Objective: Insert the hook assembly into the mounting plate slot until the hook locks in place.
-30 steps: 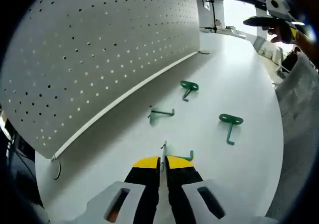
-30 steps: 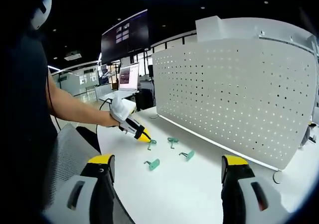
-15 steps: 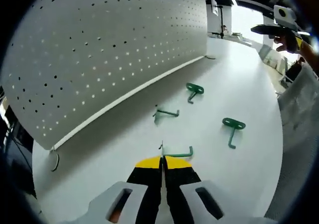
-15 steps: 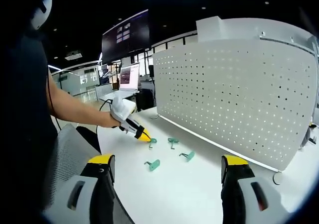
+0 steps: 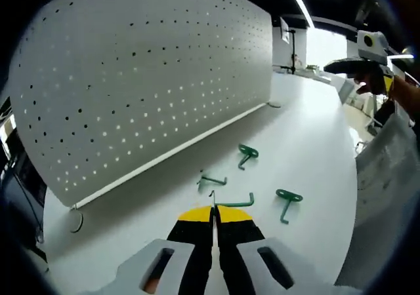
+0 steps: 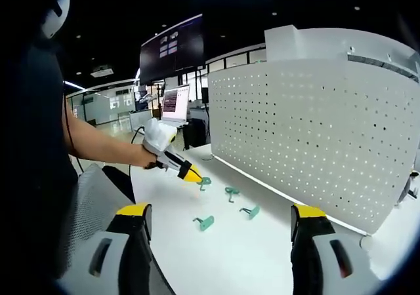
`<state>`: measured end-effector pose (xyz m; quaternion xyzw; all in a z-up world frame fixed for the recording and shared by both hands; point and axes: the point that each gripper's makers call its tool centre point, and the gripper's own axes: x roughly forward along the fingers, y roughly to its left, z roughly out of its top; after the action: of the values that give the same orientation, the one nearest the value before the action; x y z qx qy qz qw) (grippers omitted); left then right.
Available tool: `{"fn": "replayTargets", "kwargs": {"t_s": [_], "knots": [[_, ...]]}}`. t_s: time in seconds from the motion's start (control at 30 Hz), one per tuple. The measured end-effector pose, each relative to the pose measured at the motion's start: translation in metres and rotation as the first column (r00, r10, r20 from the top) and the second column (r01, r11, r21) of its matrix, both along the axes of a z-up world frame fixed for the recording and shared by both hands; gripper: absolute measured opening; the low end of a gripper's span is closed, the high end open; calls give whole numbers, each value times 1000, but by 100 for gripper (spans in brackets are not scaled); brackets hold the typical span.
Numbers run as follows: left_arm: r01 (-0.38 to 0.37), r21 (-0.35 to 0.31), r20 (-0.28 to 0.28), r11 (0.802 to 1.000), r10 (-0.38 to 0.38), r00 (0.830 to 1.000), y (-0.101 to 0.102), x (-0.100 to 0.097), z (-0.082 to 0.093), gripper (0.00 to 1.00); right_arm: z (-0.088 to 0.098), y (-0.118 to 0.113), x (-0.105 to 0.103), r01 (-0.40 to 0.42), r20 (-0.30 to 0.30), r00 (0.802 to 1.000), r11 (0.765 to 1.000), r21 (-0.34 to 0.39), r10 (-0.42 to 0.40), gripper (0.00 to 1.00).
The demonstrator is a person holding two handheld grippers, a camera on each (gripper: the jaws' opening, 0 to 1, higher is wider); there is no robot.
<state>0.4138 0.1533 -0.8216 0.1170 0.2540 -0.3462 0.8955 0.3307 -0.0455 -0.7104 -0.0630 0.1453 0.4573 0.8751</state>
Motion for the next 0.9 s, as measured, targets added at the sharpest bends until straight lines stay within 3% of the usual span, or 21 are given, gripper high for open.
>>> {"fn": "replayTargets", "kwargs": {"t_s": [0.27,0.5,0.67,0.9], "knots": [[2,-80,81,997,4,997,-15,-4,45,1,13,5,-3,-5,27,1000,1000,18,5,84],[30,-113,155,993,-12,988,-32,-12,79,1,29,8,-6,-5,64,998,999,46,2,81],[47,-145,211,988,-16,977,-44,-20,105,1,42,12,-10,-11,86,996,997,74,5,77],[53,-241,261,969,12,965,-56,-35,134,1,55,18,-14,-6,97,995,992,123,-6,66]]}}
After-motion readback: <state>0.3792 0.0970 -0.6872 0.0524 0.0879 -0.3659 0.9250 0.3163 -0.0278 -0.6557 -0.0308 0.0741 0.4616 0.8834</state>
